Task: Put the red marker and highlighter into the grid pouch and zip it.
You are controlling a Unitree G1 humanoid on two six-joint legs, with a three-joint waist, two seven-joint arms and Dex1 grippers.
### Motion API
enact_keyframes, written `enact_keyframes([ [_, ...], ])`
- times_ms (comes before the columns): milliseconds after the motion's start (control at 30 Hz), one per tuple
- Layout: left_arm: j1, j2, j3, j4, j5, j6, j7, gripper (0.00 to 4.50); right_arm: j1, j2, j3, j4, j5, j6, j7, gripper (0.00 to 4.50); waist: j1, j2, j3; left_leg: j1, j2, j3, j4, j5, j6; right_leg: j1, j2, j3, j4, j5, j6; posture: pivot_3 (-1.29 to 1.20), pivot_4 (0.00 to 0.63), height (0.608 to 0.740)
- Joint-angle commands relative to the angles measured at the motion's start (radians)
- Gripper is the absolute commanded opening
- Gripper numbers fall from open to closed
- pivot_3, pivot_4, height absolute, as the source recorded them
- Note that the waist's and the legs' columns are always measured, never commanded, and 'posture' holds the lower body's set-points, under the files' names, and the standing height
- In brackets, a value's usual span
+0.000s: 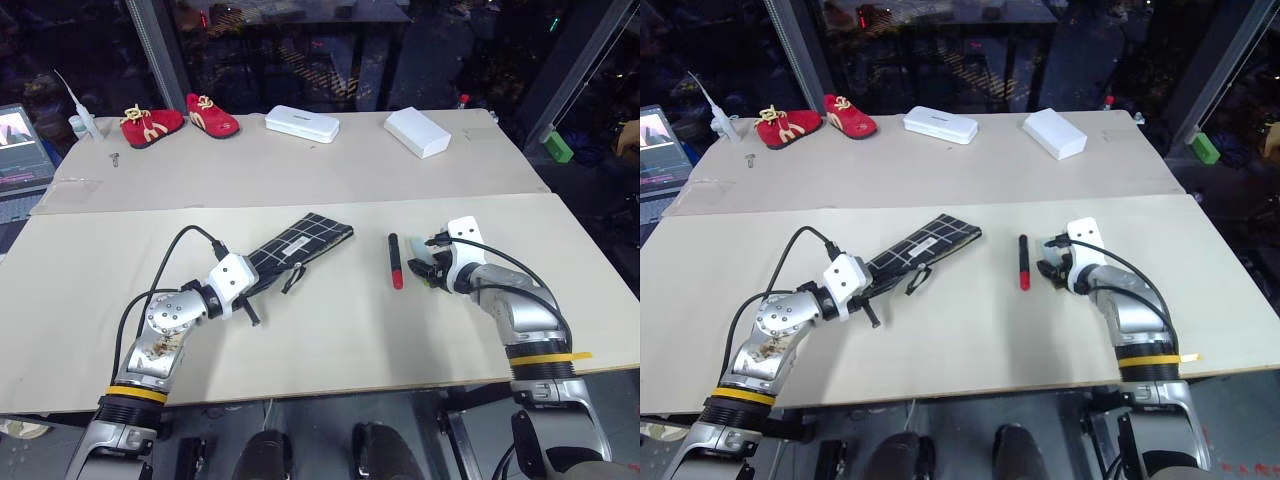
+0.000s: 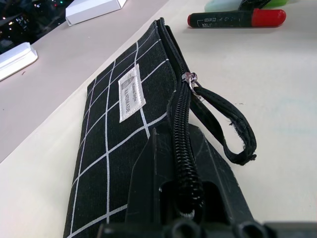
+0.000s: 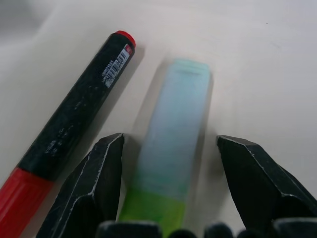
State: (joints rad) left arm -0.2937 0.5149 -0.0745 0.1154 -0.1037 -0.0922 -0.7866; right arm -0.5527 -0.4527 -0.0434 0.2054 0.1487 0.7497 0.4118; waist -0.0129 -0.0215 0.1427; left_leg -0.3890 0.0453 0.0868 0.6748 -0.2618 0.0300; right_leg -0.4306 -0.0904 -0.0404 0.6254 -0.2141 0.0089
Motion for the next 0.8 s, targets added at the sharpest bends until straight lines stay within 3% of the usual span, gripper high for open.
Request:
enact_keyframes([
  [33,0.003,-0.001,0.016,-0.040,-0.008,-0.022,0.010,0.00,-0.014,-0.008,-0.023,0.058,-0.042,-0.021,-0.071,2.22,0.000,0.000,0.000,0.000,0.000,0.000,0.000,0.000,0.000,0.001,0.000,0.000,0.000,0.000,0.000,0.00,0.150,0.740],
  [167,0.006,0.000,0.018,-0.044,-0.010,-0.021,0.009,0.00,-0.024,-0.014,-0.060,0.081,-0.037,-0.035,-0.114,1.07,0.004,0.000,0.000,0.004,0.000,0.000,0.000,0.000,0.000,0.005,-0.001,-0.001,-0.001,0.000,0.000,0.00,0.150,0.740],
  [467,0.000,0.005,0.022,-0.046,-0.014,-0.017,0.003,0.00,-0.049,0.013,-0.122,0.045,0.026,-0.089,-0.116,1.09,0.001,0.000,0.000,0.003,0.000,-0.001,0.000,0.000,0.000,0.004,-0.001,0.000,-0.001,0.000,0.000,0.00,0.150,0.740],
  [667,0.010,0.007,0.026,-0.078,-0.039,-0.008,-0.019,0.00,0.003,-0.069,-0.031,-0.193,0.041,-0.327,0.141,1.09,-0.005,0.001,0.001,0.001,0.000,-0.001,0.000,0.000,0.001,0.002,0.000,0.000,-0.001,0.000,0.000,0.00,0.150,0.740],
  [800,0.019,0.010,0.025,-0.110,-0.061,-0.002,-0.043,0.00,0.061,-0.191,0.136,-0.264,-0.066,-0.486,0.312,1.09,0.001,0.001,0.001,0.001,0.001,-0.001,0.000,-0.001,0.001,0.003,0.000,-0.001,-0.002,-0.001,0.001,0.00,0.150,0.740],
])
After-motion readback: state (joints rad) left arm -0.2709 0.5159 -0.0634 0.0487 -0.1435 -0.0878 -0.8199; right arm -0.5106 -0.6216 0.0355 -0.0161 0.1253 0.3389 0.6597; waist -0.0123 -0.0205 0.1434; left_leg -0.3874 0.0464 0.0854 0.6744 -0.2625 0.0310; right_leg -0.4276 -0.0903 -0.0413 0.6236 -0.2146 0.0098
